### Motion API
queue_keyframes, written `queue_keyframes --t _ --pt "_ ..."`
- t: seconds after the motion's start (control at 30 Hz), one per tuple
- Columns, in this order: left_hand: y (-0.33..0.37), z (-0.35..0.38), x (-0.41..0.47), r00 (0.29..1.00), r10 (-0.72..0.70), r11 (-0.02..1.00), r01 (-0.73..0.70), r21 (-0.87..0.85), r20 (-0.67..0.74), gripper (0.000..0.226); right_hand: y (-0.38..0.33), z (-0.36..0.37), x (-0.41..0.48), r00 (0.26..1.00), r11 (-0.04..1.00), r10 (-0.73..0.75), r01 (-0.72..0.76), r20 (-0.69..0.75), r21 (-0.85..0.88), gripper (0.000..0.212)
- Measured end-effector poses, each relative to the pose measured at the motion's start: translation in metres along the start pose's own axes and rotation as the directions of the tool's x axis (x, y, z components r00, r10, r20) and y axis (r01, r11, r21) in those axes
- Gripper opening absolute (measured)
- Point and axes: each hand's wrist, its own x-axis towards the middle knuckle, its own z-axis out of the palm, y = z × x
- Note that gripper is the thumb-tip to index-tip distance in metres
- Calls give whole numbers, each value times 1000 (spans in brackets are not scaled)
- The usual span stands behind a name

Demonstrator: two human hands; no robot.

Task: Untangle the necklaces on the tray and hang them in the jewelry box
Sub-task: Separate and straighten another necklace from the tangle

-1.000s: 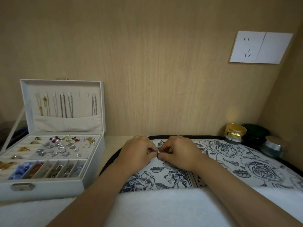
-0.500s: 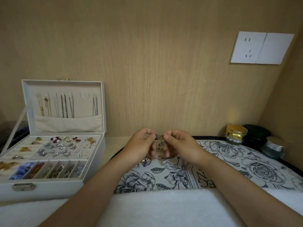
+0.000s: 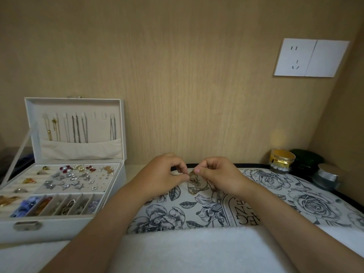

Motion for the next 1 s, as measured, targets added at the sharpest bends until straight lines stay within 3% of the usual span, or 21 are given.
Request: queue_keyframes --t 0.13,0.33,0.5,0.53,0.6,0.7,0.8,1.0 --pt "0 4 0 995 -96 987 93 -128 -18 4 2 0 2 1000 1000 -12 12 1 11 11" --pt "2 5 3 983 -185 940 180 -290 11 13 -2 -2 -2 994 997 -73 71 78 24 13" --pt "6 5 3 954 -268 789 296 -538 132 18 -1 -2 1 992 993 -110 107 67 51 13" --pt "6 5 3 947 -286 774 319 -547 148 18 -1 -3 1 992 993 -103 99 67 66 12" --pt "5 4 3 948 -301 855 315 -411 102 17 -2 -4 -1 993 994 -93 89 71 57 12" --pt "2 3 2 976 -214 946 216 -243 38 12 -1 -4 0 998 998 -57 56 41 25 11" --pt "3 3 -1 987 -153 947 158 -281 41 10 -4 -2 -2 1000 999 -19 18 17 47 13" --pt "9 10 1 981 -164 954 132 -271 -100 3 -8 -2 -3 1000 998 -7 7 7 61 22"
